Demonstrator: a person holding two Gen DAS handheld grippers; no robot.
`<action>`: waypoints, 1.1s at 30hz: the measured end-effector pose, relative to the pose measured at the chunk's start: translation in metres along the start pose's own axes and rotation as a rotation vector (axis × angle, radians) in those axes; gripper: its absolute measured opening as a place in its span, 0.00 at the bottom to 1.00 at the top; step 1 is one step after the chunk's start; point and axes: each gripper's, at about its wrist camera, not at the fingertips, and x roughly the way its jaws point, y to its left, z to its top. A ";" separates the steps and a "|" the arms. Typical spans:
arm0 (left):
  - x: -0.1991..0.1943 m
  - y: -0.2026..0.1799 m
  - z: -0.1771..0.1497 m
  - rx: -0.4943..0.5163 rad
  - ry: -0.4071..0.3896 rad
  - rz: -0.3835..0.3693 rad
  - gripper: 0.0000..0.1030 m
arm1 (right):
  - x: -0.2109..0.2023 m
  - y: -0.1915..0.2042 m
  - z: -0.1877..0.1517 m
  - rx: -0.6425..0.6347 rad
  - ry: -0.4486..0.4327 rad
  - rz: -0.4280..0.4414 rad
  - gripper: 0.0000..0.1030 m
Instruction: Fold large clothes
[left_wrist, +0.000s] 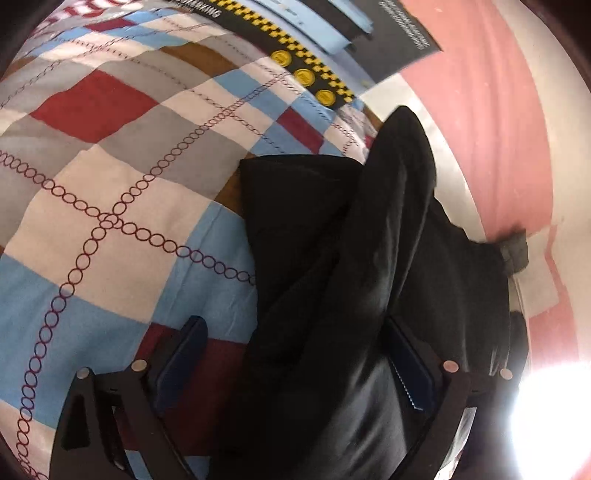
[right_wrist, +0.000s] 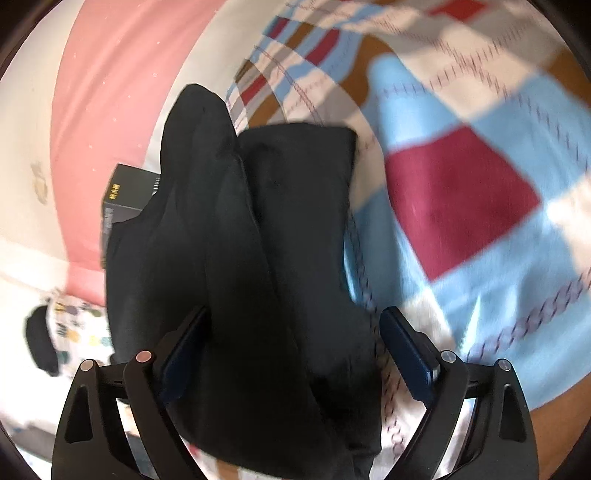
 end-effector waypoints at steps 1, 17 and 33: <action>0.001 -0.001 -0.001 0.009 -0.004 0.001 0.96 | 0.001 -0.002 -0.002 0.009 0.002 0.017 0.90; -0.035 -0.055 -0.007 0.078 0.016 0.091 0.25 | -0.015 0.066 -0.012 -0.089 0.014 -0.052 0.36; -0.177 -0.028 -0.194 0.044 0.103 0.070 0.25 | -0.131 0.028 -0.164 -0.048 0.110 -0.095 0.39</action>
